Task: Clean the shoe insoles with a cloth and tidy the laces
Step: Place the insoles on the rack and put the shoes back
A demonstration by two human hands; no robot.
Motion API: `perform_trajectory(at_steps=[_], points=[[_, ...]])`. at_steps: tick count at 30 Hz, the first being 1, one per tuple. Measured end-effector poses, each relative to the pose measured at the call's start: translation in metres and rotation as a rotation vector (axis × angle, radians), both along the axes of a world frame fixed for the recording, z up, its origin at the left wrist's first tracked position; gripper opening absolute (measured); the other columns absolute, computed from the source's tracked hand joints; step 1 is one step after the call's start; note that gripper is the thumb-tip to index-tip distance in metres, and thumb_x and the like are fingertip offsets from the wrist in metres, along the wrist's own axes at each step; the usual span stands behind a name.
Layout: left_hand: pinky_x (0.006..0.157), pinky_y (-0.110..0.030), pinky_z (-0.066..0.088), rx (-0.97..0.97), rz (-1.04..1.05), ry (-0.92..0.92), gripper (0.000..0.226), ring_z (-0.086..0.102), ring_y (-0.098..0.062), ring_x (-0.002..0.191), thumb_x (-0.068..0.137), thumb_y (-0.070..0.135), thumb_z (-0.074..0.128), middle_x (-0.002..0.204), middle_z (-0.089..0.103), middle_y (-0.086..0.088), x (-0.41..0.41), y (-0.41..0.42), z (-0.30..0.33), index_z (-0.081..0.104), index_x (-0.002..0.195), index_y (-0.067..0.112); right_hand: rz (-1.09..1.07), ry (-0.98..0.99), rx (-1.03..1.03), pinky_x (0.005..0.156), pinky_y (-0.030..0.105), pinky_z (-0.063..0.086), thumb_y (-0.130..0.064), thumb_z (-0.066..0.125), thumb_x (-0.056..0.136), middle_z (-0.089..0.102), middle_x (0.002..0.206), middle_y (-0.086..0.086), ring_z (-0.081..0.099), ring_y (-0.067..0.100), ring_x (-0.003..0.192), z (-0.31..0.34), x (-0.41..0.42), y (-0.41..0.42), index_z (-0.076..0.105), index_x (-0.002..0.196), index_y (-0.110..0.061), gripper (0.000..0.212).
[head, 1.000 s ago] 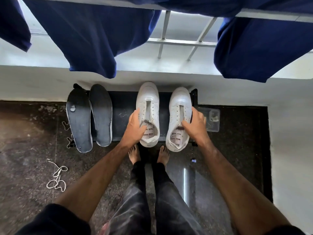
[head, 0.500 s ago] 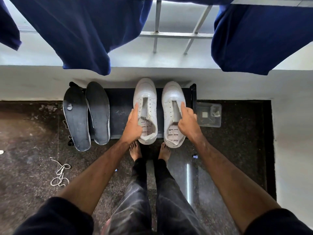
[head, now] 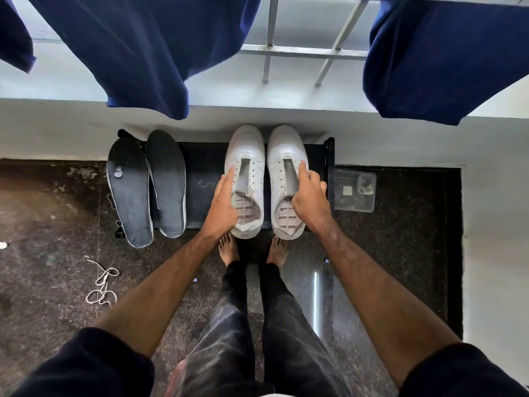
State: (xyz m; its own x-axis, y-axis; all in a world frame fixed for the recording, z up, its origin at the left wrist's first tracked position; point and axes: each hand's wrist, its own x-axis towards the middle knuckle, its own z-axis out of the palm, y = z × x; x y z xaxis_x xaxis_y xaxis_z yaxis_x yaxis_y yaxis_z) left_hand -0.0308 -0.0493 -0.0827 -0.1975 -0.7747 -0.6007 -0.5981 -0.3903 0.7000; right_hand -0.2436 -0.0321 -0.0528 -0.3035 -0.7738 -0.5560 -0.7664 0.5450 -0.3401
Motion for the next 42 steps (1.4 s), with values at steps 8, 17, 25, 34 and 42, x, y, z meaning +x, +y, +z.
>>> perform_trajectory(at_steps=[8, 17, 25, 34, 42], points=[[0.124, -0.042, 0.023, -0.020, 0.050, 0.020, 0.098, 0.020, -0.022, 0.153, 0.079, -0.020, 0.041, 0.165, 0.017, -0.004, -0.007, 0.004, 0.000, 0.016, 0.160, 0.029, -0.030, -0.015, 0.011, 0.080, 0.038, 0.036, 0.006, 0.040, 0.093, 0.032, 0.151, 0.010, 0.037, 0.031, 0.124, -0.001, 0.012, 0.002, 0.008, 0.164, -0.020, 0.082], [0.126, -0.038, 0.015, 0.045, 0.013, 0.070, 0.100, 0.010, -0.016, 0.154, 0.084, -0.012, 0.053, 0.167, 0.008, -0.001, -0.004, 0.003, -0.001, 0.011, 0.157, 0.042, -0.024, -0.162, 0.032, 0.106, 0.052, 0.039, -0.010, 0.040, 0.094, 0.028, 0.155, 0.005, 0.032, 0.031, 0.130, -0.004, 0.000, 0.002, 0.010, 0.163, -0.028, 0.078], [0.118, -0.027, 0.004, 0.100, -0.013, 0.081, 0.073, -0.006, -0.010, 0.153, 0.101, 0.012, 0.044, 0.168, -0.008, -0.002, -0.011, -0.001, 0.011, 0.003, 0.160, 0.029, -0.051, -0.316, 0.045, 0.117, 0.055, 0.029, -0.032, 0.041, 0.102, 0.020, 0.163, 0.004, 0.024, 0.031, 0.144, 0.000, -0.015, 0.003, 0.012, 0.163, -0.033, 0.067], [0.125, -0.049, 0.015, -0.094, -0.246, -0.169, 0.076, 0.008, -0.026, 0.155, 0.098, 0.059, 0.031, 0.168, 0.008, -0.012, -0.001, 0.014, 0.034, 0.011, 0.160, 0.020, 0.243, -0.068, -0.070, 0.120, 0.052, 0.028, -0.062, 0.044, 0.100, 0.005, 0.171, 0.005, 0.014, 0.027, 0.155, 0.025, 0.006, 0.007, 0.009, 0.163, -0.025, 0.081], [0.120, -0.052, 0.027, -0.392, -0.360, -0.444, 0.068, 0.019, -0.032, 0.152, 0.099, 0.040, 0.050, 0.166, 0.016, -0.014, 0.050, 0.087, 0.068, 0.023, 0.157, 0.016, 0.847, 0.048, -0.256, 0.125, 0.047, 0.025, -0.054, 0.050, 0.099, 0.024, 0.166, 0.018, 0.028, 0.035, 0.151, 0.058, 0.053, 0.028, 0.024, 0.161, -0.012, 0.079]])
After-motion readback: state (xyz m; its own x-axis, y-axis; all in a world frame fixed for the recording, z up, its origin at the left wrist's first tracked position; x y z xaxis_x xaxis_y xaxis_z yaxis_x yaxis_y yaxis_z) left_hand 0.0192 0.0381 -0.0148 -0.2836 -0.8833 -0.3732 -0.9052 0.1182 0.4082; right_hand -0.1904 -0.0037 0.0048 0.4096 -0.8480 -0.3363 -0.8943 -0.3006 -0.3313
